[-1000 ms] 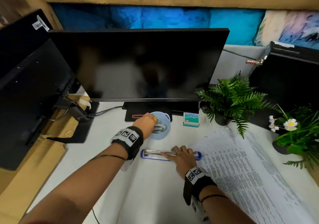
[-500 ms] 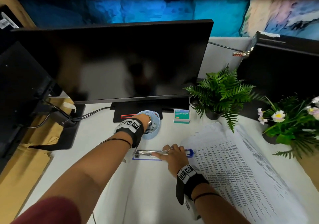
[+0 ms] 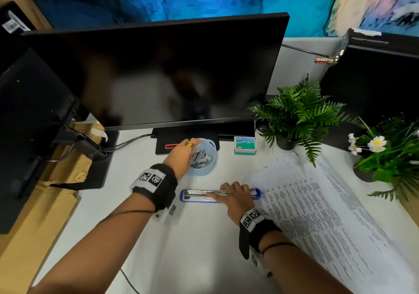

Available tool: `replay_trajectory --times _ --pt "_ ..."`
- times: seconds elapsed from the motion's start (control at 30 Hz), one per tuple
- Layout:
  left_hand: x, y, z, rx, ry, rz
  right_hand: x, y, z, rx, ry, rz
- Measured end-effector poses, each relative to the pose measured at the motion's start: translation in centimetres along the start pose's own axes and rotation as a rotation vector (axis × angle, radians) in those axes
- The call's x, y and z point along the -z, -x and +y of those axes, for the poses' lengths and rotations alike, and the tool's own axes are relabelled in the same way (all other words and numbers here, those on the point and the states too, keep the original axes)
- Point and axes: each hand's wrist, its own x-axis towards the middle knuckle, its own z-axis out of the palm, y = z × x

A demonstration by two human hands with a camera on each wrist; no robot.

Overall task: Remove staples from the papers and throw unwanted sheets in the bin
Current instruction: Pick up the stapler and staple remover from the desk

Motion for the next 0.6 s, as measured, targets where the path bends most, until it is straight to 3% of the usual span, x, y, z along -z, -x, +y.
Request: replay_trajectory --times 0.17,0.3,0.43,0.6 --pt "-1.4 5.2 -1.5 -0.135 0.207 0.101 0.1 0.1 -0.1 -0.008 0.029 -0.009" --pt "-3.4 7.3 -2.5 0.027 0.351 -0.077 0.3 0.3 -0.3 -0.004 0.079 -0.016" --pt "-5.3 8.4 -2.5 -0.005 0.214 -0.181 0.5 0.3 -0.3 -0.009 0.090 -0.018" --pt "-5.4 7.8 -2.8 -0.005 0.036 -0.076 0.4 0.2 -0.3 -0.007 0.087 -0.021"
